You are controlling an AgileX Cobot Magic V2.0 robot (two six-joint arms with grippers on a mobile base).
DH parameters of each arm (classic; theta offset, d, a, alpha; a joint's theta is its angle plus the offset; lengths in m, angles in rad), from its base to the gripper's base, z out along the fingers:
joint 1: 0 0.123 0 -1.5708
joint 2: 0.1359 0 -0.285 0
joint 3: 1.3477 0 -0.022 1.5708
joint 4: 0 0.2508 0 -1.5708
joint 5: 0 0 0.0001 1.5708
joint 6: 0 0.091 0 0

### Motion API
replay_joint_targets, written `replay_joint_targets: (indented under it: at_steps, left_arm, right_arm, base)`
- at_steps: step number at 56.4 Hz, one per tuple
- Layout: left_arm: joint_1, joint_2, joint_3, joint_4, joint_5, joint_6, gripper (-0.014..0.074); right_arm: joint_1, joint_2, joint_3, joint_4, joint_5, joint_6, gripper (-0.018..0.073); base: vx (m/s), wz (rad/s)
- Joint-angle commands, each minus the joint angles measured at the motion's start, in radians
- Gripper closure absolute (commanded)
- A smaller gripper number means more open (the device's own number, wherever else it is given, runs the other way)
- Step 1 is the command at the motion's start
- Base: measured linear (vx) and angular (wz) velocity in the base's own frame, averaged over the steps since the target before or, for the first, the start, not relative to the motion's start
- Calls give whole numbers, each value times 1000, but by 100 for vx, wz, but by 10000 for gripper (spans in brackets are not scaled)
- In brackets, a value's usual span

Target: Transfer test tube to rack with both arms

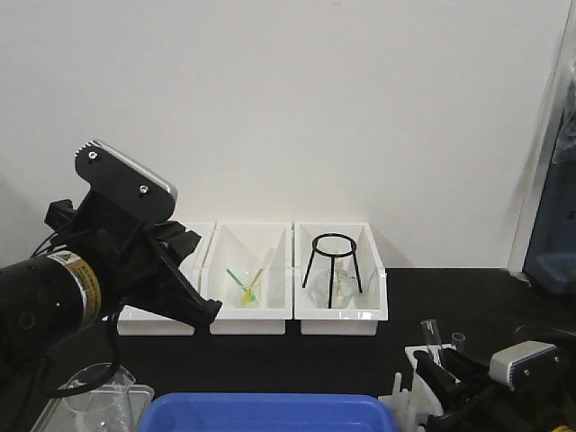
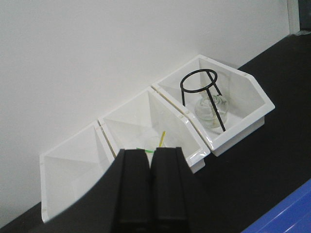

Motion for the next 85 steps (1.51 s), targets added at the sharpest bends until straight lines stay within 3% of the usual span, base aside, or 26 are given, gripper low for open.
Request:
replay_joint_targets:
  at_steps: [1, 8, 25, 32, 42, 48, 54, 70, 85]
  left_arm:
    - [-1, -34, -28, 12, -26, -8, 603]
    - [-1, -34, -28, 12, -26, -8, 603]
    - [-1, -35, -28, 7, -37, -8, 603]
    - [-1, -37, -28, -79, -76, -8, 603]
    - [-27, -37, -28, -279, -165, -4, 603]
    - [-72, -36, -28, -278, -198, -4, 603]
    - [-132, -34, -28, -275, -214, -4, 603]
    - [-224, -34, -28, -275, -240, -6, 603]
    - [-233, -34, -28, -275, -236, -6, 603]
  right_arm:
    - [-5, -31, -21, 0, -194, 15, 146]
    - [-5, -58, -21, 0, -194, 29, 91]
    - [-5, -306, -21, 4, -135, 48, 111]
    - [-5, -499, -21, -6, 100, 75, 213]
    - [-5, -816, -21, -225, 551, 248, 566]
    - [-5, -969, -21, -339, 771, 434, 573]
    - [-5, -1068, -18, -402, 888, 501, 571]
    - [-5, -1167, -18, -415, 956, 503, 570]
    - [-5, -1167, -18, -415, 956, 503, 570]
  base:
    - [0, 0]
    - [0, 0]
    - [0, 0]
    - [0, 0]
    - [0, 0]
    - [0, 0]
    - [0, 0]
    - [0, 0]
    - [0, 0]
